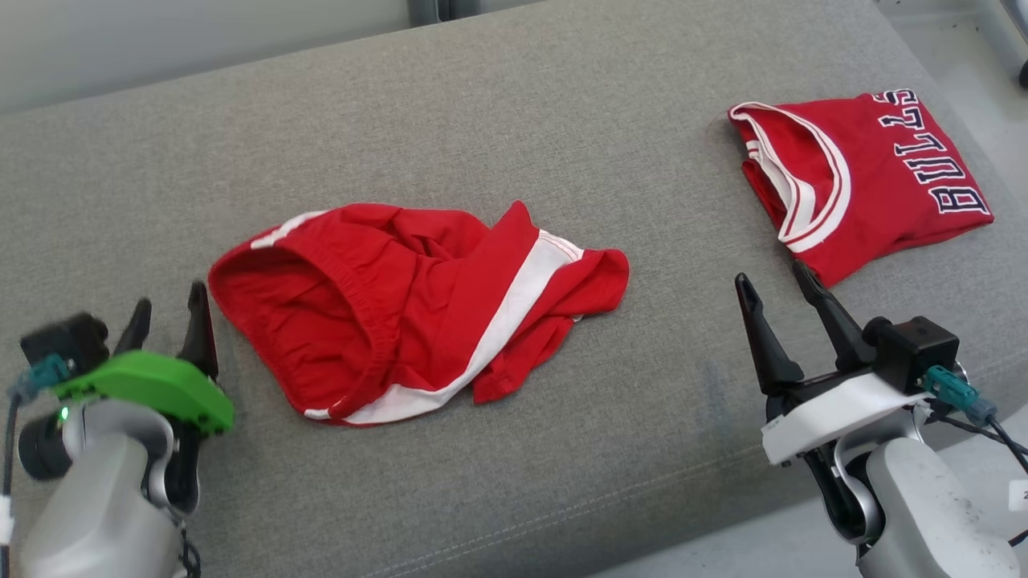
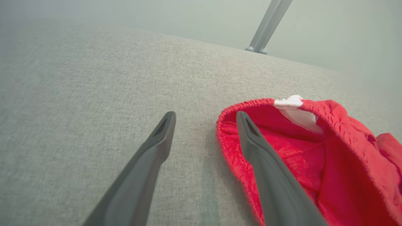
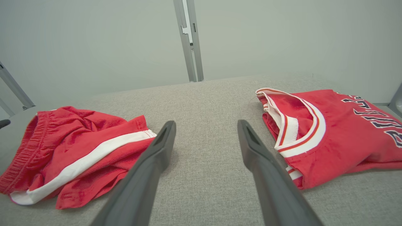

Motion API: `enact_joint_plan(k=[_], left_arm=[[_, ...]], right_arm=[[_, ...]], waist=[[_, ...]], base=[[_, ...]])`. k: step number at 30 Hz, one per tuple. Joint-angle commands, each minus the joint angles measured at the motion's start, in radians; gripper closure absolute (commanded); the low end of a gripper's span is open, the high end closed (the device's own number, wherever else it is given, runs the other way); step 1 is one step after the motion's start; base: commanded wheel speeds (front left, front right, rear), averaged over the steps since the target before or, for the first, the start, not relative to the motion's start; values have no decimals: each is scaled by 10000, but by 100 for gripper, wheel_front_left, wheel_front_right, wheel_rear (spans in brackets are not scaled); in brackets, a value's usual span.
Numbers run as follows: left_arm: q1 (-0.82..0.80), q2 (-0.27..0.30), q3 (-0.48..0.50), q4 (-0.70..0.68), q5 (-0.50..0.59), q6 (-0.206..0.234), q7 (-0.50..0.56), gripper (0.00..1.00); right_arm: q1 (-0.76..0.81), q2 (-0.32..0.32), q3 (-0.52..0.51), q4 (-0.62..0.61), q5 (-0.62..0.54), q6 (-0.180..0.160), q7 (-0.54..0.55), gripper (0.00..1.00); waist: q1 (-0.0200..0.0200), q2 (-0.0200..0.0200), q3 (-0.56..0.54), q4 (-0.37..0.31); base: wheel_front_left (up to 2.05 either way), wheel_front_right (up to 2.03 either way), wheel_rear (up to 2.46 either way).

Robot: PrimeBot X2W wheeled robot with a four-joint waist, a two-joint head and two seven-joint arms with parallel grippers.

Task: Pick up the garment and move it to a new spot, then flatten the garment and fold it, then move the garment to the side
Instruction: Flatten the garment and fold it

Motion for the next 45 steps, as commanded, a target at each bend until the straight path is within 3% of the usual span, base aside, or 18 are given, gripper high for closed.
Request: enact_joint_plan(k=[1,3,8,11,14,22,29,36,37,38,43,45], left_arm=[[842,93,228,-358,254,206,-23,0],[1343,298,330,-832,568,419,-24,0],[2283,418,130,-1483,949,476,-28,0],[2840,212,113,-2369,1238,460,-25,0],[3258,116,-388,-3447,1797,360,-9,0],[3663,197,-1580,-4539,2569,249,854,0],[3257,54,-2089,-4526,2767,217,1548,0],[2577,-229,-2095,-3372,2543,73,1937,2],[2486,-281,-2064,-3263,2492,23,1901,22],[2427,-393,-1974,-3222,2309,-48,1819,52],[2190,-669,-1232,-3214,1270,-338,1490,100],[2064,-651,-1096,-3146,1191,-344,1418,100]], right_arm=[[204,41,-15,-20,-47,-6,4,0],[238,63,-25,-71,-26,-5,26,0],[342,56,-57,-114,-35,-6,89,0],[374,70,-101,-136,-36,-6,105,0],[416,110,-49,-140,-52,-6,126,0],[475,68,6,-149,19,-6,145,0],[493,108,16,-170,34,-6,132,0],[334,152,118,-170,29,-6,102,0],[318,156,120,-168,34,-6,96,0],[306,152,108,-162,41,-6,89,0],[311,125,13,-142,24,-7,56,0],[308,139,-11,-117,0,-7,52,0]], waist=[[0,-1,-221,181],[0,-1,-303,243],[0,-1,-474,396],[0,-1,-564,485],[0,-1,-700,498],[0,-1,-813,360],[0,-1,-686,130],[0,-1,-456,-92],[0,-1,-430,-114],[0,-1,-411,-127],[0,-1,-338,-114],[0,-1,-318,-93]], base=[[0,0,0],[0,0,0],[0,0,0],[0,0,0],[0,0,0],[0,0,0],[0,0,0],[0,0,0],[0,0,0],[0,0,0],[0,0,0],[0,0,0]])
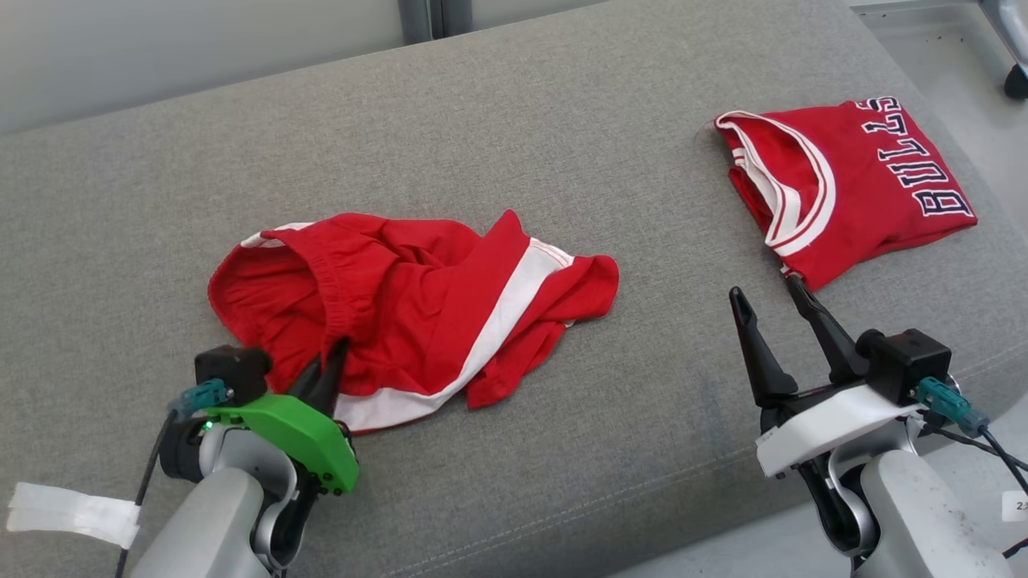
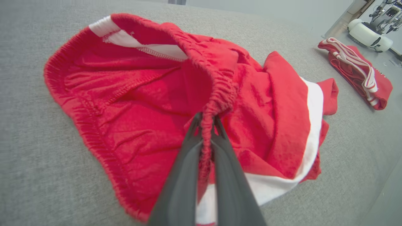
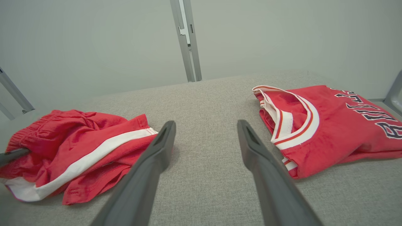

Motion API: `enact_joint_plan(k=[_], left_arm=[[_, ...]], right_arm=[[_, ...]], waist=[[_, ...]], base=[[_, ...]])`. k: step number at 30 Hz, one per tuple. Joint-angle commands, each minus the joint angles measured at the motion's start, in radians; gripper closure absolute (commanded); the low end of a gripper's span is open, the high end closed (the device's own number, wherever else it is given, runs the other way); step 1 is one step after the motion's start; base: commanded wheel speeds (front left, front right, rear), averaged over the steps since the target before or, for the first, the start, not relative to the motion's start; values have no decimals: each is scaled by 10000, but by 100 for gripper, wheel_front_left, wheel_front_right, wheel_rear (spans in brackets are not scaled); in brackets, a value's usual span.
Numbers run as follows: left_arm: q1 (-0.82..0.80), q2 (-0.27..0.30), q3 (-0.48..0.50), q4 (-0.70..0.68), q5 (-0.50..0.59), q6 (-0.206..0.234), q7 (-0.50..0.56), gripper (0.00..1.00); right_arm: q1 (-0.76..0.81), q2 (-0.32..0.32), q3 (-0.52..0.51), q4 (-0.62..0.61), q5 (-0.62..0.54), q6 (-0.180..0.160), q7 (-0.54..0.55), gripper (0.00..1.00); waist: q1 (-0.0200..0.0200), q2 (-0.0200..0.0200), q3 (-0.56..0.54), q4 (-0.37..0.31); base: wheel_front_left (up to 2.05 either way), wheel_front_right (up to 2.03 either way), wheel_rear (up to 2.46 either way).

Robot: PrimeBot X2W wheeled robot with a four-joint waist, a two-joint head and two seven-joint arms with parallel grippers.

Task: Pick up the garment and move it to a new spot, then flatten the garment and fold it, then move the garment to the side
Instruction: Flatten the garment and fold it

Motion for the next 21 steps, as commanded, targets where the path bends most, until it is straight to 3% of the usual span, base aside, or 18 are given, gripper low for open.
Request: enact_joint_plan(k=[1,11,21], left_arm=[[-196,63,141,76,-89,23,-121,100],[-524,94,1368,1102,-1222,246,-541,100],[-499,-235,2300,2511,-2051,574,-984,100]], right_arm=[[-54,21,-21,20,17,-8,-54,0],[-335,84,263,225,78,-8,-63,0],[-599,55,622,722,266,-8,-78,0]], waist=[[0,0,16,24],[0,0,139,60],[0,0,174,119]], base=[[0,0,0],[0,0,0],[0,0,0]])
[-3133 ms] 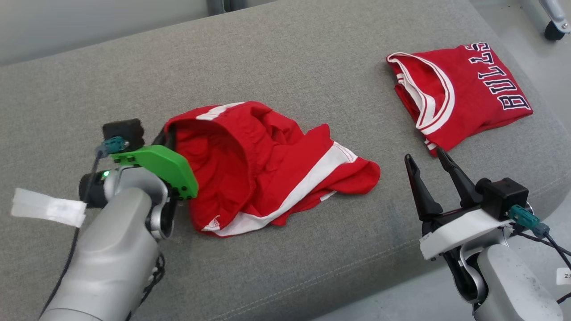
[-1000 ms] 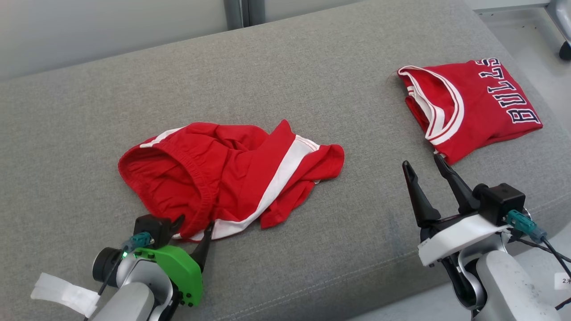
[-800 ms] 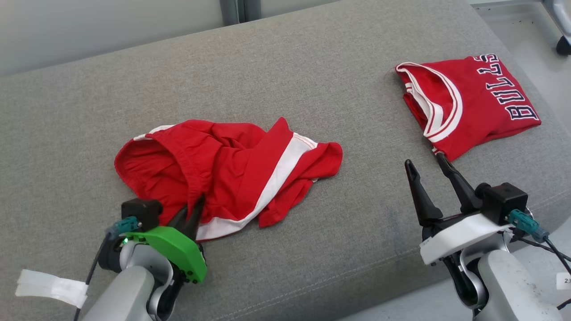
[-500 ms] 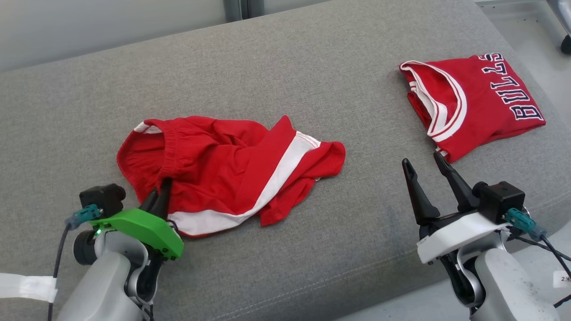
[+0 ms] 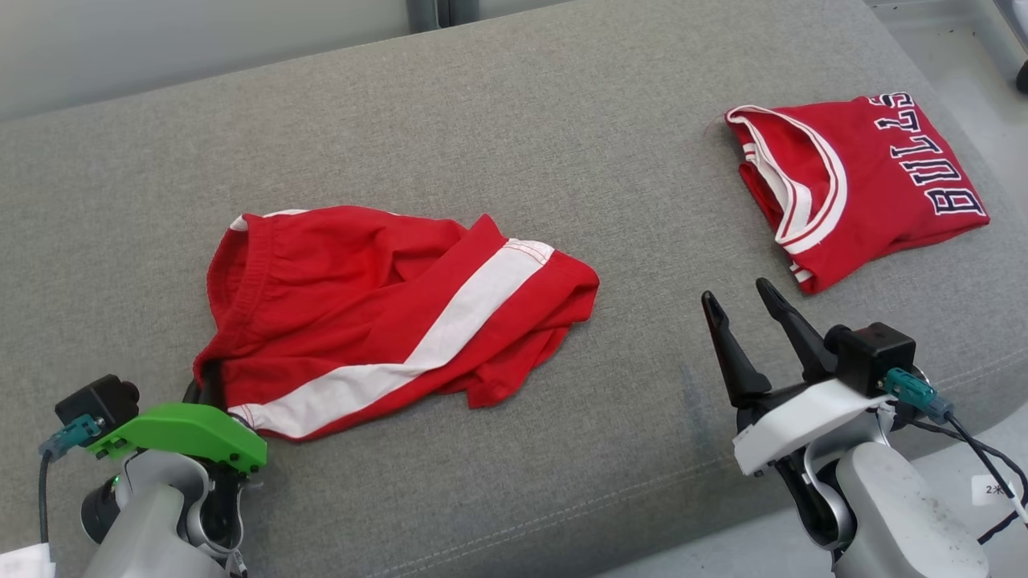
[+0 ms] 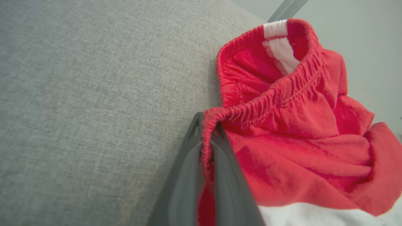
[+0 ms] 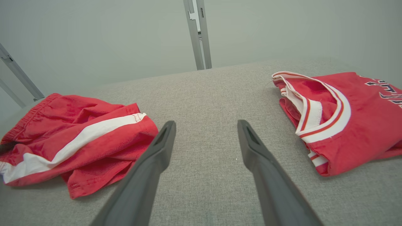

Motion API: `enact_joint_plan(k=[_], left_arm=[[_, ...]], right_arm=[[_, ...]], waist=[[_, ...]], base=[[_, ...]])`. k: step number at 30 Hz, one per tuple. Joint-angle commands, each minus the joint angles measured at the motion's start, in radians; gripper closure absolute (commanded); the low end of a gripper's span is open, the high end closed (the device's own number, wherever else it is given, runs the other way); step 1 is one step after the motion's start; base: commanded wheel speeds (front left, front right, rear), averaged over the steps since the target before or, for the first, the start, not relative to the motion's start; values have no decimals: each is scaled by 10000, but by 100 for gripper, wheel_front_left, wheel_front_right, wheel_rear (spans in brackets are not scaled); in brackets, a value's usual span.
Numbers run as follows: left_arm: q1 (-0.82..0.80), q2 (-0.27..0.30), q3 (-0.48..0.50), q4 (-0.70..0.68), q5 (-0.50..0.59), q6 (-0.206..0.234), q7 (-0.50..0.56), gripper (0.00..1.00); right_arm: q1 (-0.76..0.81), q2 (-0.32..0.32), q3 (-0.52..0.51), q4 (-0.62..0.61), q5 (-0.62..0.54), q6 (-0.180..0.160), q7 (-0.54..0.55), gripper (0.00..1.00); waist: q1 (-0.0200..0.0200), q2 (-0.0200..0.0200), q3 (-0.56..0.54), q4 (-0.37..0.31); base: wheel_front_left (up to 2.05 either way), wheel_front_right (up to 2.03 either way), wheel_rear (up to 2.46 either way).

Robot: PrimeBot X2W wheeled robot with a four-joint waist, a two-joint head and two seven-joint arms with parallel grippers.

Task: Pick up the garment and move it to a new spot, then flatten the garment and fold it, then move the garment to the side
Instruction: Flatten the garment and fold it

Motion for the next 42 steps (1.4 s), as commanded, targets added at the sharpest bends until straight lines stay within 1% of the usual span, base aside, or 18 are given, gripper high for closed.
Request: enact_joint_plan(k=[1,3,4,5,6,7,11,16,23,26,35,37,42], left_arm=[[-97,-45,57,65,-99,44,-64,100],[-131,-108,160,303,-193,13,-141,100],[-153,-138,155,397,-186,-39,-164,90],[-180,-177,157,487,-183,-90,-210,64],[-197,-225,164,537,-171,-141,-245,11],[-208,-270,171,564,-138,-168,-298,0],[-158,-289,21,454,220,-435,-472,0],[205,-186,-216,-54,1080,-466,-552,0],[1253,-80,-9,-1707,2379,-44,-542,0],[1754,-46,32,-2298,2763,130,-544,0],[3282,-216,376,-4332,3473,601,-544,0],[3463,-247,392,-4521,3543,659,-544,0],[4204,-388,498,-5447,3861,968,-544,0]], right_arm=[[-126,-24,15,45,69,-8,-55,0],[-132,-30,67,140,76,-8,-56,0],[-130,-38,105,181,103,-7,-62,0],[-136,-51,138,232,124,-7,-67,0],[-142,-63,158,270,126,-8,-76,0],[-149,-67,181,307,129,-8,-82,0],[-167,-95,233,407,122,-8,-110,0],[-14,-111,52,348,-62,-8,-149,0],[232,0,-288,96,-372,-8,-90,0],[367,51,-361,-52,-511,-8,-10,0],[780,309,-625,-786,-920,-7,228,0],[829,346,-649,-886,-980,-7,252,0],[1112,526,-790,-1376,-1331,-7,408,0]], waist=[[0,-1,-6,15],[0,-1,-25,45],[0,-1,-37,59],[0,-1,-52,72],[0,-1,-78,86],[0,-1,-104,98],[0,-1,-269,164],[0,-1,-585,310],[0,-1,-1084,589],[0,-1,-1286,692],[0,-1,-1802,873],[0,-1,-1841,881],[0,-1,-1943,924]], base=[[0,0,0],[0,0,0],[0,0,0],[0,0,0],[0,0,0],[0,0,0],[0,0,0],[0,0,0],[0,0,0],[0,0,0],[0,0,0],[0,0,0],[0,0,0]])
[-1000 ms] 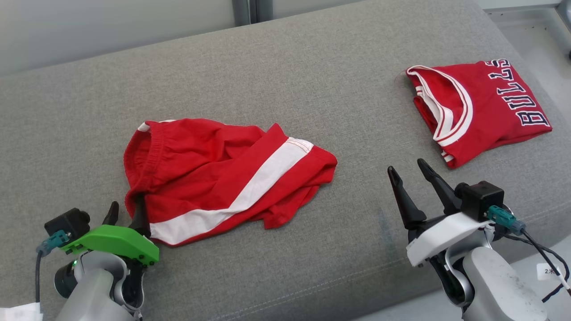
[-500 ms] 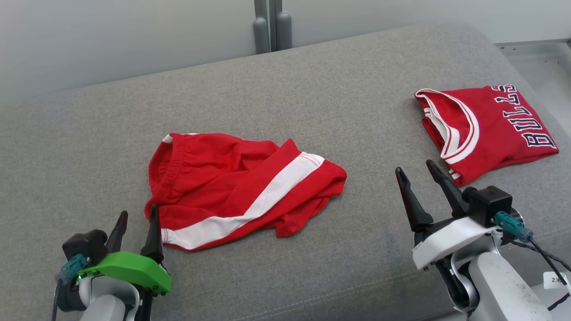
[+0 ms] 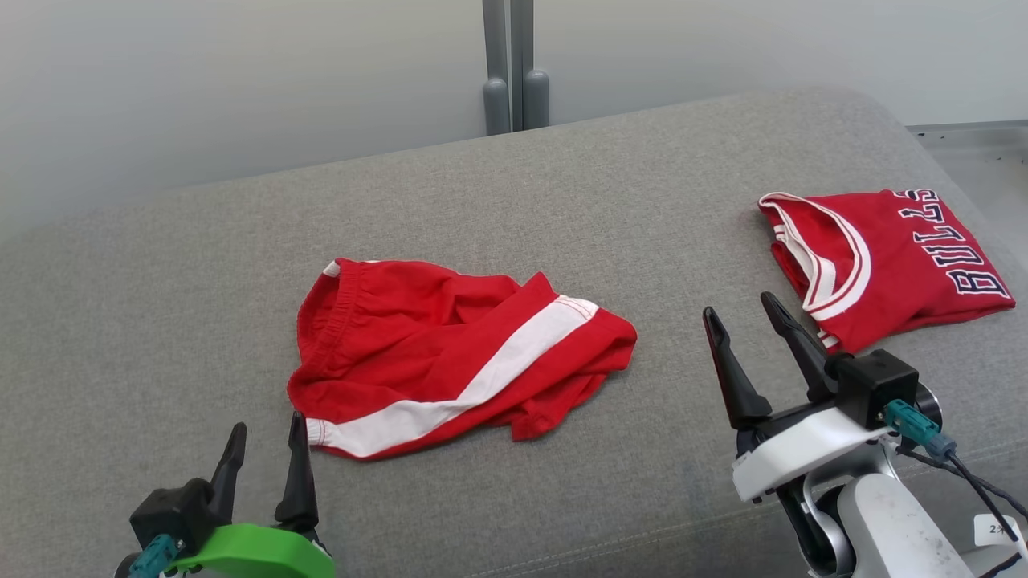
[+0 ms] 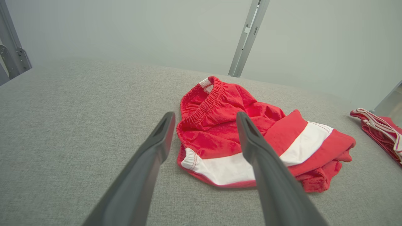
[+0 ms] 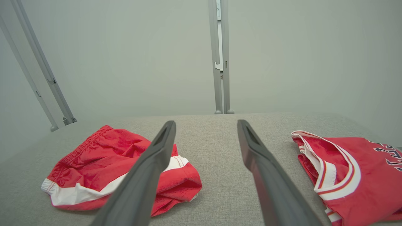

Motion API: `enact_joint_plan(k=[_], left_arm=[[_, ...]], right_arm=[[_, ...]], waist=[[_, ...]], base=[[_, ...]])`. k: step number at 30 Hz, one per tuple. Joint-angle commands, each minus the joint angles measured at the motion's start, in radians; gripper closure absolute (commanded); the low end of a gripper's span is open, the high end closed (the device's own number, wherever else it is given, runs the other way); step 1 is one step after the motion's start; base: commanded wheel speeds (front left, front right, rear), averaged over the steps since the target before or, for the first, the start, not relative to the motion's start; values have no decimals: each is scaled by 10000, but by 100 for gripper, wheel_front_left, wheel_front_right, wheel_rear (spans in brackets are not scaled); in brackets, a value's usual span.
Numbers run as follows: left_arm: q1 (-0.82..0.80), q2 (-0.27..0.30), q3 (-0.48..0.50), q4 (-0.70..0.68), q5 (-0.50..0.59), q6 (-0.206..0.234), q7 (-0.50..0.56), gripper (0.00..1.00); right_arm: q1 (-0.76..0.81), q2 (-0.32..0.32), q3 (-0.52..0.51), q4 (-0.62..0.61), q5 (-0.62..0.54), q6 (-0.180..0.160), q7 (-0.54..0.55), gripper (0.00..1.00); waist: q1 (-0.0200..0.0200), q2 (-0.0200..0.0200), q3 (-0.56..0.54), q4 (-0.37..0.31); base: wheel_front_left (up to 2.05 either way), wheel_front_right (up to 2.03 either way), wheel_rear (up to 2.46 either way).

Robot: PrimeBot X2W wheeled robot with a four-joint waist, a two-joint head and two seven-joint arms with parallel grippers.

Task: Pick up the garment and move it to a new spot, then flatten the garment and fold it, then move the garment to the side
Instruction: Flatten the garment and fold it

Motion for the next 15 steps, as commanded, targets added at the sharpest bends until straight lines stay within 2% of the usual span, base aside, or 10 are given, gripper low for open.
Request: enact_joint_plan(k=[1,8,15], left_arm=[[237,-9,82,-173,85,109,-29,0],[1057,-157,597,-1118,322,445,-29,0],[1410,-285,820,-1444,516,505,-29,0]], right_arm=[[184,64,-56,-122,-133,-7,46,0],[546,447,-226,-465,-469,-5,65,0],[690,710,-365,-329,-507,-5,-46,0]], waist=[[0,0,-29,21],[0,0,-92,53],[0,0,-94,145]], base=[[0,0,0],[0,0,0],[0,0,0]])
